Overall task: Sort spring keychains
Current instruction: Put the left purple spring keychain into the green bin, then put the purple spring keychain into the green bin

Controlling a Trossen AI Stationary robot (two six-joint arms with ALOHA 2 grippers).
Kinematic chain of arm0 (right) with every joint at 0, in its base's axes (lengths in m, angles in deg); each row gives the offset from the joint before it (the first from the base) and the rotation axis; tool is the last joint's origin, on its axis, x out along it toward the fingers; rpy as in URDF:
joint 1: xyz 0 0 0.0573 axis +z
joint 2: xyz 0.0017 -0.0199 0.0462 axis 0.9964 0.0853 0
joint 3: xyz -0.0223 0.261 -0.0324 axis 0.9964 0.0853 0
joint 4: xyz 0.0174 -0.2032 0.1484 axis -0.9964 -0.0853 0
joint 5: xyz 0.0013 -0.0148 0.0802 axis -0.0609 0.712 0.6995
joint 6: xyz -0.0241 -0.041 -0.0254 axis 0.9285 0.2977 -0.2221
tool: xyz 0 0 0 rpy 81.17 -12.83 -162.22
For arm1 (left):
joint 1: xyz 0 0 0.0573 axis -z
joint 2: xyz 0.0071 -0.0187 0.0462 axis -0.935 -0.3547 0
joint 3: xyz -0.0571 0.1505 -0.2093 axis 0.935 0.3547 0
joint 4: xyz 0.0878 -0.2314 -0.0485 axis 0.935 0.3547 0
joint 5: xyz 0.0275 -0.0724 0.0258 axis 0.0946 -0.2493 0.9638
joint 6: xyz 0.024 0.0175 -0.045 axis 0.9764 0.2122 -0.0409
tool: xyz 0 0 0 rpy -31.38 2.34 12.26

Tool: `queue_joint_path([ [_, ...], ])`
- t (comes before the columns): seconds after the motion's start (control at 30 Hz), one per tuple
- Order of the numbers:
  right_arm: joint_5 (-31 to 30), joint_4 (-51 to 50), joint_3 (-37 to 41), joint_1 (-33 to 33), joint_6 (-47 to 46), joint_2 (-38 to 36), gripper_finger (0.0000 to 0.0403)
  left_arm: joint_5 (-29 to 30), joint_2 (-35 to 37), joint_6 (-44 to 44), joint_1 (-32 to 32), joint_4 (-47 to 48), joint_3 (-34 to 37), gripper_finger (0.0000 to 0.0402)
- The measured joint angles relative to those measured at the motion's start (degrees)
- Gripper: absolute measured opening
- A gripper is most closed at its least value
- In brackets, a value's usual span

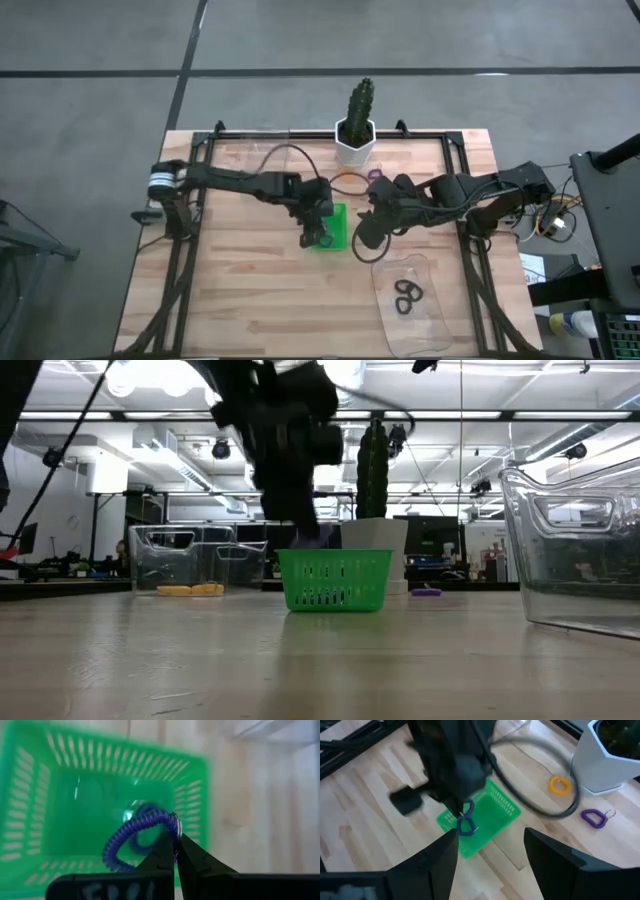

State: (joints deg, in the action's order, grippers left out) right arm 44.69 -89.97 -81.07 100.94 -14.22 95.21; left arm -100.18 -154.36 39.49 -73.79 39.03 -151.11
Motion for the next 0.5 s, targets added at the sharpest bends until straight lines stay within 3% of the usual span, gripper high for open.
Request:
queue_joint_path([
  [0.13, -0.1, 0.0, 0.0, -0.3, 0.0, 0.0, 0.0219, 0.0, -2.5, -3.1, -0.2, -3.8, 0.4, 0.0010],
  [0.5, -2.8, -0.6, 0.0, -1.6, 1.7, 0.0, 0.0219, -3.0, -2.7, -8.0, -0.2, -4.7, 0.5, 0.0108],
])
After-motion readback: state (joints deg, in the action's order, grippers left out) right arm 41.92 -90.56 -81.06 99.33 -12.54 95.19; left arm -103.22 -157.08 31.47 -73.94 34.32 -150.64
